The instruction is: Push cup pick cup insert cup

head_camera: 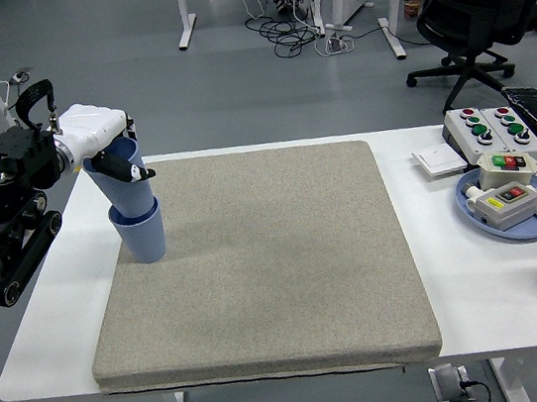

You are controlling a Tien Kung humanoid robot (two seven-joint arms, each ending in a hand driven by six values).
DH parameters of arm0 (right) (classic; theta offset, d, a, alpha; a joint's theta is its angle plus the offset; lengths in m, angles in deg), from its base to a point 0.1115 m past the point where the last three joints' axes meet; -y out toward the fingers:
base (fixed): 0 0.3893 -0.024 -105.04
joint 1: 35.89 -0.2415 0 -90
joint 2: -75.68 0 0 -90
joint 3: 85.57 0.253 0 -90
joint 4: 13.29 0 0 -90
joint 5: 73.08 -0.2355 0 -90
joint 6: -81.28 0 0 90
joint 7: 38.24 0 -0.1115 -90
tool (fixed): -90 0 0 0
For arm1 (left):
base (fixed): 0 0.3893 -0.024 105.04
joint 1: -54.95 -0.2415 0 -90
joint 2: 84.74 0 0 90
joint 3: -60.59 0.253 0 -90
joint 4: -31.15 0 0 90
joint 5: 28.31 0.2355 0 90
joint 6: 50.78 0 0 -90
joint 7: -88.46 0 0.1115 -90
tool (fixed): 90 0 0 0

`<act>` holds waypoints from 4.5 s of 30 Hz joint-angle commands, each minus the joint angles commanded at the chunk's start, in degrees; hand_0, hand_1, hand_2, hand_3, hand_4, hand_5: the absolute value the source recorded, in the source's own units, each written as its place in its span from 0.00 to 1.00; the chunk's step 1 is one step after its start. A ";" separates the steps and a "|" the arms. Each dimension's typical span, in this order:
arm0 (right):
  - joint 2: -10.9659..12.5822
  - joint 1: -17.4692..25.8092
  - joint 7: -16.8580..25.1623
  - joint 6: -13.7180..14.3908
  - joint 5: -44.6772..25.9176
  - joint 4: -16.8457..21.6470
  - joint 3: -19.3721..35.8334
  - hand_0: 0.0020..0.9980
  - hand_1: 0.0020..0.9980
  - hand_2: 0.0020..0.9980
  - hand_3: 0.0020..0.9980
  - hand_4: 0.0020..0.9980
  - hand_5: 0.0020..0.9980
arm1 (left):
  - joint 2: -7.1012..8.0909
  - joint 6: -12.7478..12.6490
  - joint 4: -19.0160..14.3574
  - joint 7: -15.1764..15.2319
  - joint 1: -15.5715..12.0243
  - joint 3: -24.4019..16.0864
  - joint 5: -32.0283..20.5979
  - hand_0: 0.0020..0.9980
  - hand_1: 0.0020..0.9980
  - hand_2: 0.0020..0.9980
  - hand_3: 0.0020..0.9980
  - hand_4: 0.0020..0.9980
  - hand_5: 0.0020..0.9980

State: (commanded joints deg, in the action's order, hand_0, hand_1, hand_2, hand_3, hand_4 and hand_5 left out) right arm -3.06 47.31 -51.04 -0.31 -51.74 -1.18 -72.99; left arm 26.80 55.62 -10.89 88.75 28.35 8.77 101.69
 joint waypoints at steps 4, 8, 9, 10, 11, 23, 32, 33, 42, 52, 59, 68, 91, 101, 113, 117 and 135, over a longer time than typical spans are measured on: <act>0.01 0.07 -0.09 -0.03 0.28 0.02 0.13 0.70 0.60 0.67 0.59 0.14 0.52 | -0.21 -0.64 0.88 0.17 -0.08 0.46 0.00 0.28 0.49 0.49 0.54 0.67 0.18; 0.03 0.16 -0.13 -0.04 0.44 0.02 0.20 0.71 0.60 0.67 0.59 0.14 0.52 | -0.60 -1.38 1.96 0.39 -0.13 0.62 0.00 0.28 0.49 0.49 0.54 0.67 0.18; 0.01 0.20 -0.12 -0.01 0.40 0.01 0.21 0.71 0.60 0.67 0.59 0.14 0.52 | -0.72 -1.39 2.21 0.43 -0.11 0.70 0.00 0.28 0.49 0.49 0.54 0.67 0.18; 0.00 0.22 -0.11 -0.01 0.38 0.01 0.22 0.71 0.60 0.67 0.59 0.14 0.52 | -0.76 -1.40 2.30 0.44 -0.11 0.72 0.00 0.28 0.49 0.49 0.54 0.67 0.18; 0.00 0.27 -0.10 0.01 0.31 0.02 0.21 0.71 0.60 0.67 0.59 0.14 0.52 | -0.81 -1.49 2.44 0.53 -0.09 0.95 0.00 0.28 0.49 0.49 0.54 0.67 0.18; 0.04 0.26 -0.18 -0.01 0.65 0.04 0.36 0.71 0.60 0.67 0.59 0.13 0.53 | -1.06 -2.68 3.52 1.18 -0.44 0.78 0.00 0.36 0.61 0.75 0.85 0.86 0.38; 0.08 -0.02 -0.10 0.00 0.47 0.05 0.13 0.71 0.60 0.67 0.59 0.13 0.52 | -0.89 -3.20 3.91 1.19 -0.47 0.37 0.00 0.65 0.83 1.00 1.00 0.97 0.52; 0.08 -0.08 -0.09 -0.01 0.47 0.05 0.10 0.71 0.60 0.67 0.59 0.13 0.52 | -0.86 -3.18 3.97 1.12 -0.46 0.32 0.00 0.65 0.83 1.00 1.00 0.97 0.52; 0.05 -0.23 -0.01 0.08 0.20 0.03 -0.06 0.71 0.60 0.67 0.59 0.13 0.52 | -0.17 -6.92 1.58 1.49 -1.86 -1.80 -0.19 0.74 0.88 1.00 1.00 0.98 0.54; 0.02 -0.35 0.27 0.18 -0.78 -0.06 -0.60 0.70 0.60 0.67 0.59 0.14 0.52 | 1.50 -29.72 -9.31 2.01 -10.36 -9.03 -19.92 0.66 0.78 0.86 0.87 0.75 0.75; -0.16 -0.64 0.82 0.42 -2.40 -0.15 -1.44 0.70 0.60 0.67 0.59 0.14 0.52 | 2.37 -31.31 -24.93 1.58 -22.26 -17.21 -37.05 0.65 0.74 0.78 0.79 0.65 0.97; 0.02 -1.02 1.08 0.42 -3.11 -0.22 -2.07 0.70 0.60 0.67 0.59 0.14 0.52 | 0.31 -30.90 -41.04 4.49 -39.12 -27.12 -58.65 0.78 0.86 0.92 0.87 0.62 1.00; 0.26 -1.19 1.34 0.69 -2.65 -0.32 -1.35 0.70 0.60 0.67 0.59 0.13 0.53 | -8.96 -30.82 -55.33 10.48 -67.16 -26.93 -91.81 0.89 0.90 0.97 0.95 0.59 1.00; 0.54 -0.95 1.24 0.62 -1.71 -0.33 -1.04 0.70 0.60 0.67 0.59 0.13 0.53 | -9.35 -30.51 -54.49 10.20 -67.05 -27.62 -91.34 0.89 0.90 0.97 0.95 0.59 1.00; 0.70 -1.04 1.72 0.84 -4.78 -0.31 -2.79 0.70 0.60 0.67 0.59 0.13 0.54 | -9.28 -30.51 -53.07 10.16 -65.39 -26.03 -91.88 0.90 0.91 0.97 0.95 0.58 1.00; 0.65 -0.77 2.23 1.19 -7.42 -0.33 -3.96 0.70 0.60 0.67 0.59 0.13 0.54 | -9.04 -30.34 -52.76 10.01 -64.15 -25.14 -91.57 0.90 0.91 0.97 0.95 0.58 1.00; 0.26 0.00 2.30 1.23 -8.63 -0.77 -3.61 0.70 0.60 0.67 0.59 0.13 0.54 | -9.17 -30.11 -51.74 9.82 -63.82 -25.40 -91.49 0.90 0.91 0.97 0.96 0.57 1.00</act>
State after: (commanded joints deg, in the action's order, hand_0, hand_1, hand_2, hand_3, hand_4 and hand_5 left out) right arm -2.80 47.31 -48.74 0.92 -60.37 -1.96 -76.60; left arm 17.63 25.51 -62.63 98.57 -35.46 -16.63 10.19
